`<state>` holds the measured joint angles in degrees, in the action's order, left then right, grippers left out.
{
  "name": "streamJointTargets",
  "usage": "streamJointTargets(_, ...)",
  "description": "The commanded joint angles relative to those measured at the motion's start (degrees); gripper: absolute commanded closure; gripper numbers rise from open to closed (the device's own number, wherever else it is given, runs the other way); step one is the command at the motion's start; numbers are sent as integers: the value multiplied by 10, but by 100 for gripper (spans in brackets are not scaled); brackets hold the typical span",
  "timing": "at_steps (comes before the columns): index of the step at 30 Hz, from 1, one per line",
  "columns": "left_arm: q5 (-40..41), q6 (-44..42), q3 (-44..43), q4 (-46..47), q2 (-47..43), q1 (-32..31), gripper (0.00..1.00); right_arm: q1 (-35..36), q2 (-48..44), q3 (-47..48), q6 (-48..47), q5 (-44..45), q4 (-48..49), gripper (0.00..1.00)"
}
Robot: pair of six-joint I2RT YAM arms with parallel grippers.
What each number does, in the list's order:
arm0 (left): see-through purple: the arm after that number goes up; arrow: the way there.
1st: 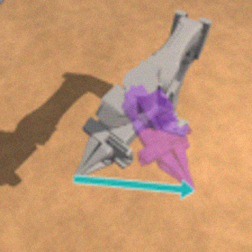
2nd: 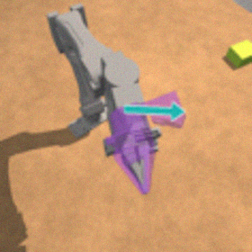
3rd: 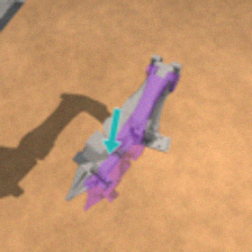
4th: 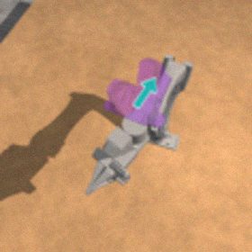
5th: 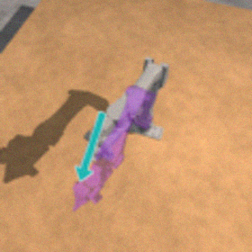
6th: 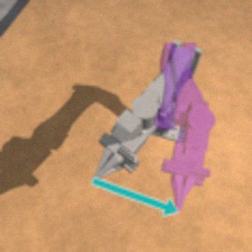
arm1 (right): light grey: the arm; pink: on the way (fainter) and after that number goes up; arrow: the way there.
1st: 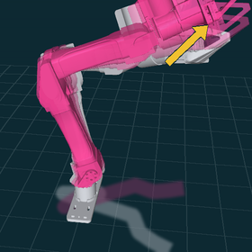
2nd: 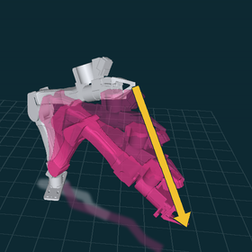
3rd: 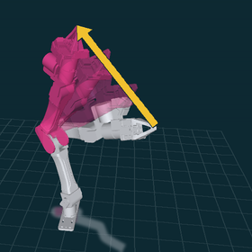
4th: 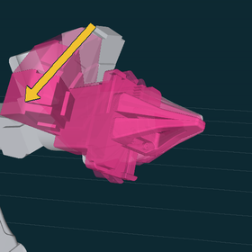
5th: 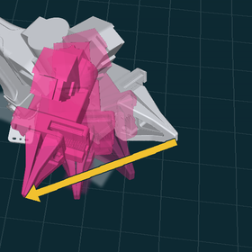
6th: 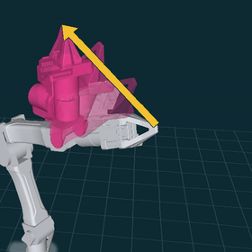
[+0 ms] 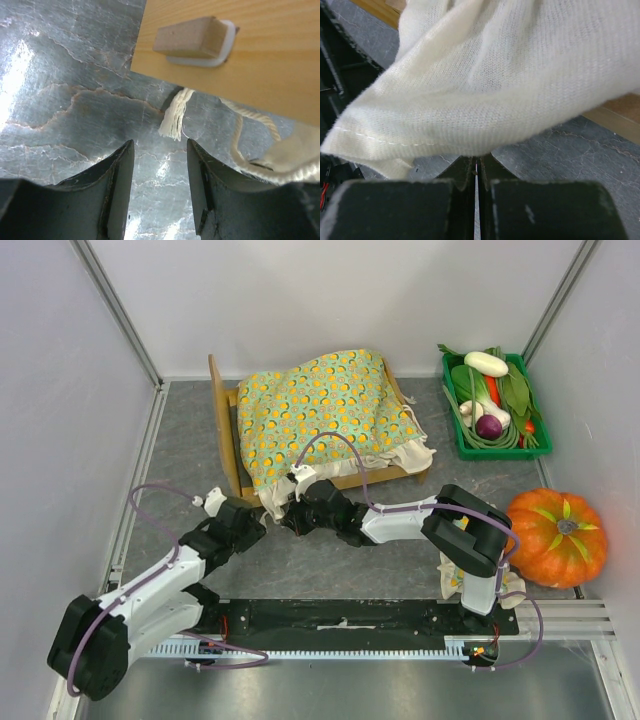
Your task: Set up the pet bed
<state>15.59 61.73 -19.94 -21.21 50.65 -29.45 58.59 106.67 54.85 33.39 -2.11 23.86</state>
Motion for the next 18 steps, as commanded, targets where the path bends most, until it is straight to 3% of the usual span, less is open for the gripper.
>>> streamJointTargets(1, 46, -28, -19, 60, 42, -3, 49, -2, -9, 20, -8, -11, 17, 100)
streamJointTargets(8, 46, -35, -10, 120, 84, -4, 56, -2, -8, 22, -3, -22, 23, 100)
streamJointTargets(14, 41, -36, -4, 140, 107, -5, 73, -3, -8, 22, -3, -25, 24, 100)
streamJointTargets(17, 40, -29, 4, 146, 111, -6, 84, -3, -7, 24, -2, -26, 24, 100)
streamJointTargets(18, 39, -28, 7, 146, 112, -5, 92, -2, -5, 24, -2, -27, 23, 100)
